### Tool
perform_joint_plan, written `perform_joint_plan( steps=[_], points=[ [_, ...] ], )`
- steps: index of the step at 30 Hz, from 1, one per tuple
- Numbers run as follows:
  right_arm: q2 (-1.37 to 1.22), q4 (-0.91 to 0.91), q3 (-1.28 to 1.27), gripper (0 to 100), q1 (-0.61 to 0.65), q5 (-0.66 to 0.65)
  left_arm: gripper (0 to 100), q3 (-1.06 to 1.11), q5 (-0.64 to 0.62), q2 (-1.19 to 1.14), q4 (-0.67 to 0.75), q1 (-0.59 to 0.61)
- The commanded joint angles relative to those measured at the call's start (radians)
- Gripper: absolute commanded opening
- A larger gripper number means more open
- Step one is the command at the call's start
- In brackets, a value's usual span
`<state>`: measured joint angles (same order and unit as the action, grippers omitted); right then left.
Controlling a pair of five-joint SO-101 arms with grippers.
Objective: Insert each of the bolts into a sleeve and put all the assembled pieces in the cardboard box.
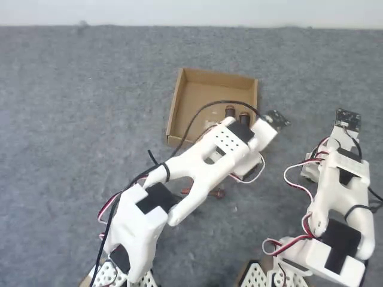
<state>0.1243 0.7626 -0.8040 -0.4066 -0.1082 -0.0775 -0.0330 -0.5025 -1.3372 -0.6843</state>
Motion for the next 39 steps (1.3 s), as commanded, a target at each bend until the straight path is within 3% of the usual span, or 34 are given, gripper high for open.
perform_joint_plan(
  steps=[1, 9, 16, 26, 39],
  points=[
    [0.005, -0.016, 0.054, 0.6, 0.005, 0.002, 3, -0.107, -0.055, 0.02, -0.035, 0.071],
    [0.005, -0.016, 0.052, 0.6, 0.01, 0.002, 2, -0.12, -0.054, 0.137, -0.101, 0.161],
    [0.005, -0.016, 0.052, 0.6, 0.012, 0.002, 2, 0.094, -0.049, 0.307, 0.049, 0.244],
    [0.005, -0.016, 0.051, 0.6, 0.021, 0.002, 2, 0.386, -0.052, 0.562, 0.172, 0.224],
    [0.005, -0.016, 0.052, 0.6, 0.03, 0.002, 2, 0.716, -0.157, 0.836, 0.384, 0.605]
  ],
)
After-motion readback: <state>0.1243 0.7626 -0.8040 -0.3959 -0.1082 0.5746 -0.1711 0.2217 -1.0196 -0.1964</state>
